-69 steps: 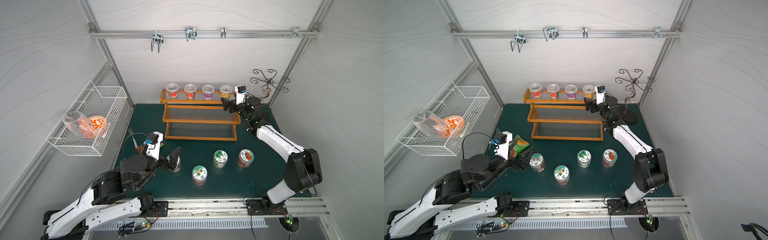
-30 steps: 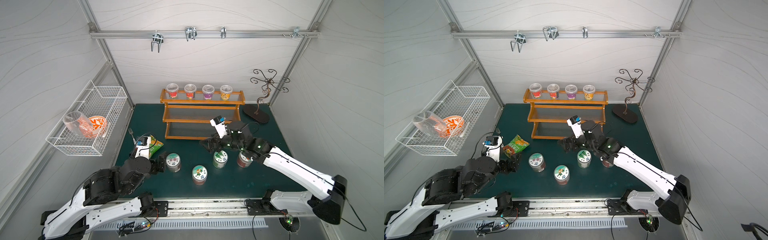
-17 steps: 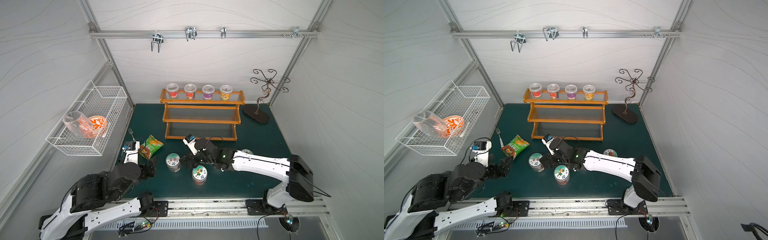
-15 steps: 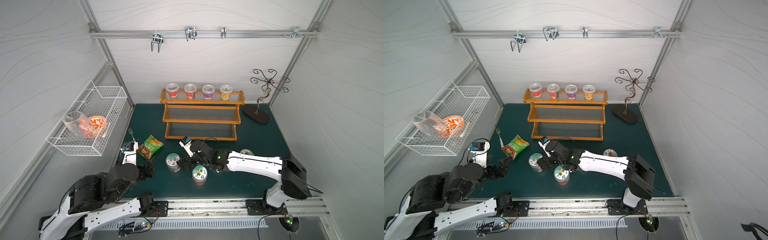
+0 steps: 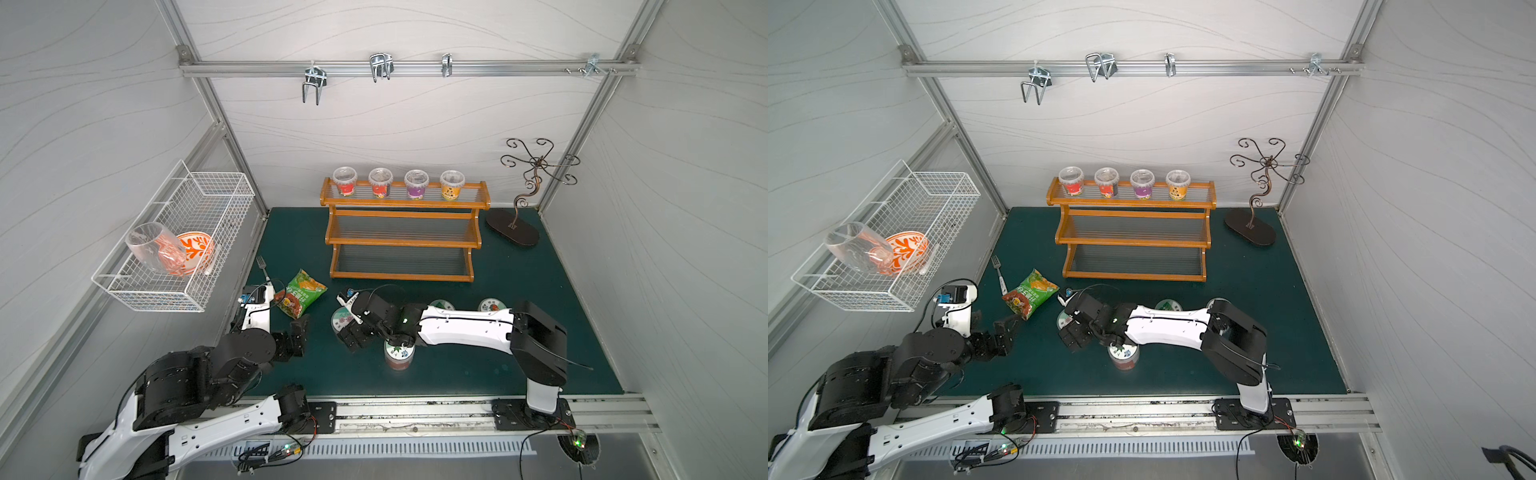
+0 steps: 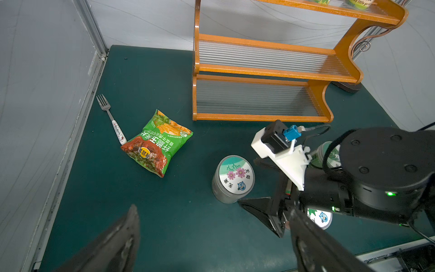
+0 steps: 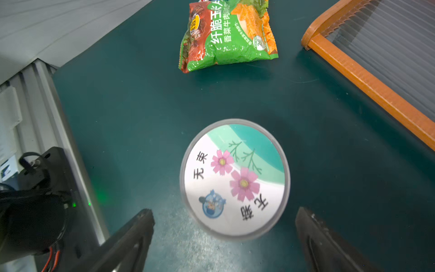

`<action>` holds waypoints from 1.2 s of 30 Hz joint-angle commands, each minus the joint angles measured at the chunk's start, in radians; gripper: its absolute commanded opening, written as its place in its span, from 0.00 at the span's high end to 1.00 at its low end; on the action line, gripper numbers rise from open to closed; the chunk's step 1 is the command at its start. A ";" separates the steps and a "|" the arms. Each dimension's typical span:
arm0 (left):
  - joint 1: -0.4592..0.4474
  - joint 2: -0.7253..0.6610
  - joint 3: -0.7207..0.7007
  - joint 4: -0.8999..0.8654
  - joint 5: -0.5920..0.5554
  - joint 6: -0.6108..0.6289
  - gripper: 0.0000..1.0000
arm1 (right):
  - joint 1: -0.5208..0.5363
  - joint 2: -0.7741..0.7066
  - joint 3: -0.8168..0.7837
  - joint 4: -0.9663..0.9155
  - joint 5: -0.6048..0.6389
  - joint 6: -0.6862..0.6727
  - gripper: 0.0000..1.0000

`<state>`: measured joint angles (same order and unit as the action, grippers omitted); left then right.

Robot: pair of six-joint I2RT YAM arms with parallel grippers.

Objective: Place the seed container on the shelf
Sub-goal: Pick up the seed jar at the center of the board.

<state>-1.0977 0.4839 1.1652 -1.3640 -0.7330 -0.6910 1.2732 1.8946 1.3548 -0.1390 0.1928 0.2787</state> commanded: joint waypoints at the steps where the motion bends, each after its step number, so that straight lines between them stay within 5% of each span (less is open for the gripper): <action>1: 0.003 0.009 0.010 0.049 -0.023 0.018 0.00 | 0.008 0.037 0.040 -0.029 0.032 -0.022 0.01; 29: 0.003 -0.017 -0.024 0.099 -0.026 0.056 0.00 | 0.002 0.159 0.163 -0.106 0.045 -0.027 0.03; 36: 0.004 -0.040 -0.034 0.098 -0.028 0.048 0.00 | -0.002 0.137 0.150 -0.097 0.053 -0.029 0.21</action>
<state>-1.0977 0.4576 1.1366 -1.3041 -0.7456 -0.6468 1.2716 2.0411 1.5005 -0.2203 0.2356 0.2535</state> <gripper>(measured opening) 0.996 0.869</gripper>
